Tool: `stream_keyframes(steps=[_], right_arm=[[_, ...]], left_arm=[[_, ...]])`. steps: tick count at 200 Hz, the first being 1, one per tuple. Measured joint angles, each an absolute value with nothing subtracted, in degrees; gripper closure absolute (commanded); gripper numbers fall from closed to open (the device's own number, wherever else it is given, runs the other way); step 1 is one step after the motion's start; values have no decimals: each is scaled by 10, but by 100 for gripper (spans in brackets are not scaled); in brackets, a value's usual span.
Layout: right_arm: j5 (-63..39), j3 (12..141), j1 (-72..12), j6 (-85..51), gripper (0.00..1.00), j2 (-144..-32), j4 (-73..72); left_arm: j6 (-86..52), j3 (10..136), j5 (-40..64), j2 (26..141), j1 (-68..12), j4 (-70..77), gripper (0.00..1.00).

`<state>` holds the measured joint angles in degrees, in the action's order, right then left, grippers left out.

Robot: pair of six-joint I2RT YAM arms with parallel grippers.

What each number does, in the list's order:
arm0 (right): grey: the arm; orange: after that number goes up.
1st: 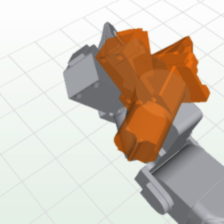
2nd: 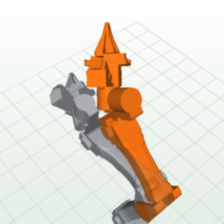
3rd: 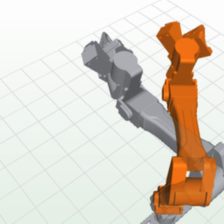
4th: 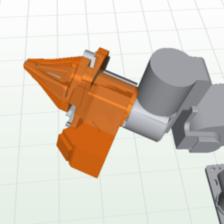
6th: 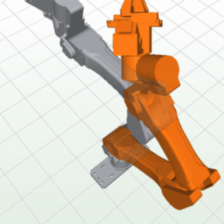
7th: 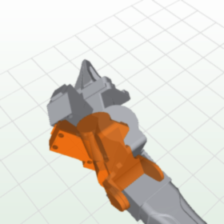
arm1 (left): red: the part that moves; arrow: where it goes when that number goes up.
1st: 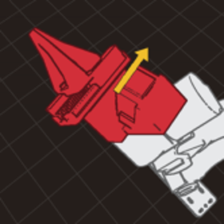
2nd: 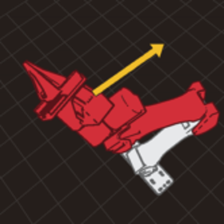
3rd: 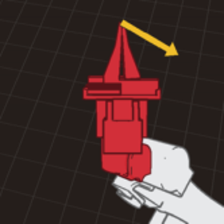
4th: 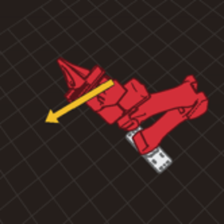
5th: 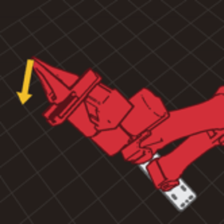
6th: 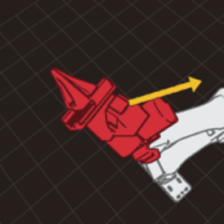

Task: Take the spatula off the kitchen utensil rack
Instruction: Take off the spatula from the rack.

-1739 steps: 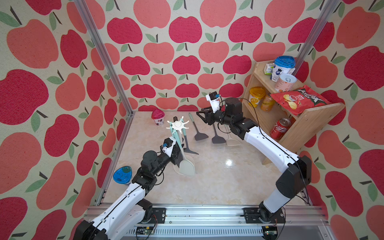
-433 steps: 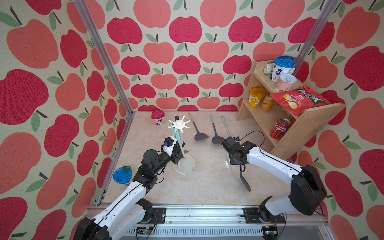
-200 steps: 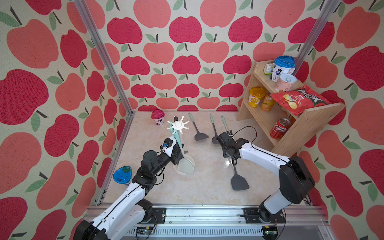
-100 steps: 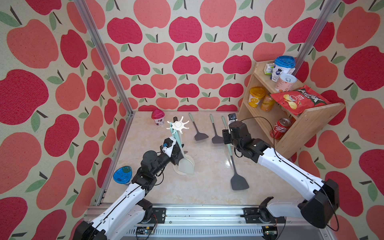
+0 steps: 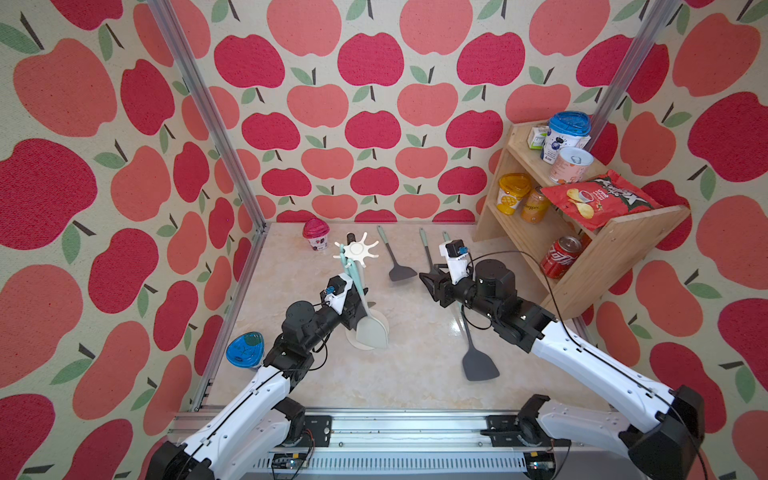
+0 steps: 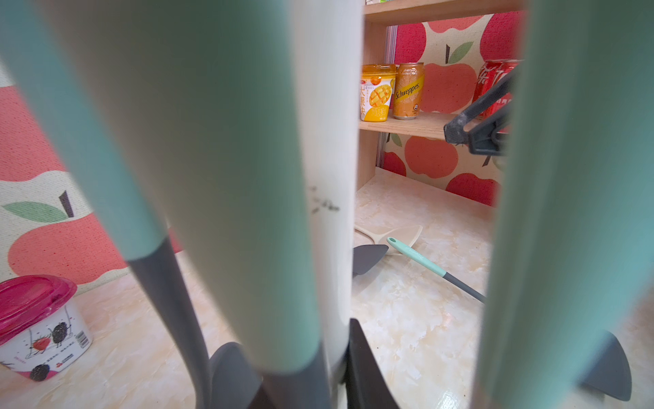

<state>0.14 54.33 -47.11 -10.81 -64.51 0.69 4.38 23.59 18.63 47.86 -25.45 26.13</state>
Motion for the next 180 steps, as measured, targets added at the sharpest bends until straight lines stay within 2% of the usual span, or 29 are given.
stream_keyframes(steps=[52,180], right_arm=[[-61,521,-525,-78,46,-650,-93],[-77,522,-600,-25,47,-719,-202]], left_arm=[[41,238,189,489,-255,272,100],[24,228,177,488,-260,292,100]])
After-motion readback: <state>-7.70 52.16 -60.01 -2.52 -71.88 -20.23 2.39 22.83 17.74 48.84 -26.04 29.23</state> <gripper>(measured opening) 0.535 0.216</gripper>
